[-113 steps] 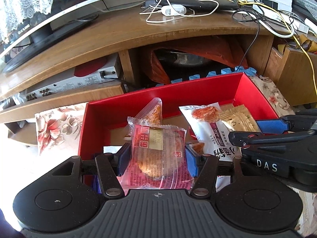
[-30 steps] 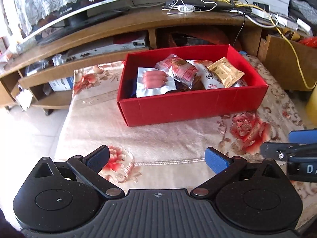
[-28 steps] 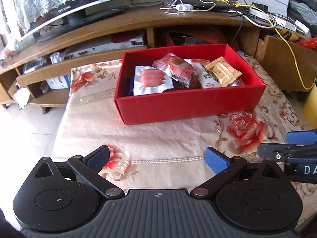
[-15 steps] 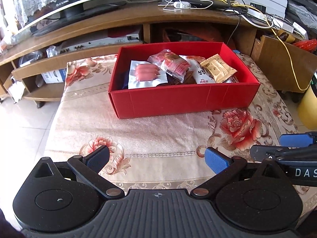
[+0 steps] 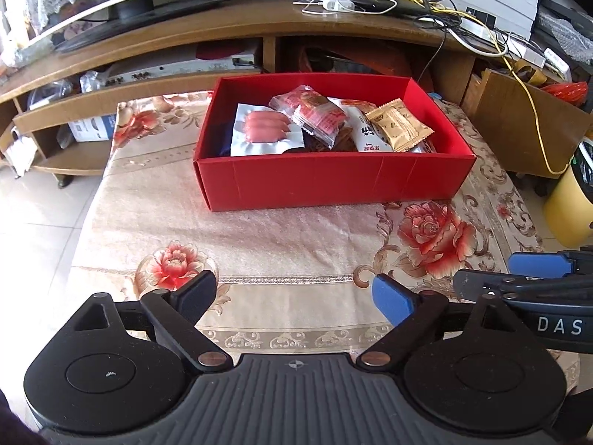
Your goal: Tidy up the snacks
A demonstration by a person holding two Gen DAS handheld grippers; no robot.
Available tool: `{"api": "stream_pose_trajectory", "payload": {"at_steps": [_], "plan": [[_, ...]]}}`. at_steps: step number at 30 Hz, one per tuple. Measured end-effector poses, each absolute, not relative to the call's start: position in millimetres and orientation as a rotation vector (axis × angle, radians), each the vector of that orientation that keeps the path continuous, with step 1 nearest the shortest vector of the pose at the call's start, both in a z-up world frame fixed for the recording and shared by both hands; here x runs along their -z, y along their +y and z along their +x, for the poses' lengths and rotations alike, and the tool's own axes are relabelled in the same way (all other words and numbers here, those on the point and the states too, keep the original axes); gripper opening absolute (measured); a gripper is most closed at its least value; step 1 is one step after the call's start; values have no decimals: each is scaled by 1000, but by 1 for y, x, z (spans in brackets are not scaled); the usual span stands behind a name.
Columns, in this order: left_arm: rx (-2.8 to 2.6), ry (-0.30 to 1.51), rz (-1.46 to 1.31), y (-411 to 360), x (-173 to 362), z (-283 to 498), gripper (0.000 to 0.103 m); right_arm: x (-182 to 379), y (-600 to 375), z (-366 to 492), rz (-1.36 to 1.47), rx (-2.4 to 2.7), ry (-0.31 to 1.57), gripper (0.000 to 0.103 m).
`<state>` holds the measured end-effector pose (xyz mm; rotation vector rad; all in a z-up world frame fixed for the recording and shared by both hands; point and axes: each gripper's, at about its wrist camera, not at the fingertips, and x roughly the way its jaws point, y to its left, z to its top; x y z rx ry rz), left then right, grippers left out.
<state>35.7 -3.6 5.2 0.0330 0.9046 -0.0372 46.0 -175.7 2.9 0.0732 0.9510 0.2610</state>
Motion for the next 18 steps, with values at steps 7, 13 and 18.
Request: {"api": "stream_pose_trajectory", "payload": {"at_steps": [7,13,18], "plan": [[37,887,41,-4,-6,34,95,-3,-175,46,75,-264,950,62],[20,881,44,-3,-6,34,97,-3,-175,46,75,-264,949,62],[0,870,45,-3,-7,33,99,-3,-175,46,75,-264,949,64]]}}
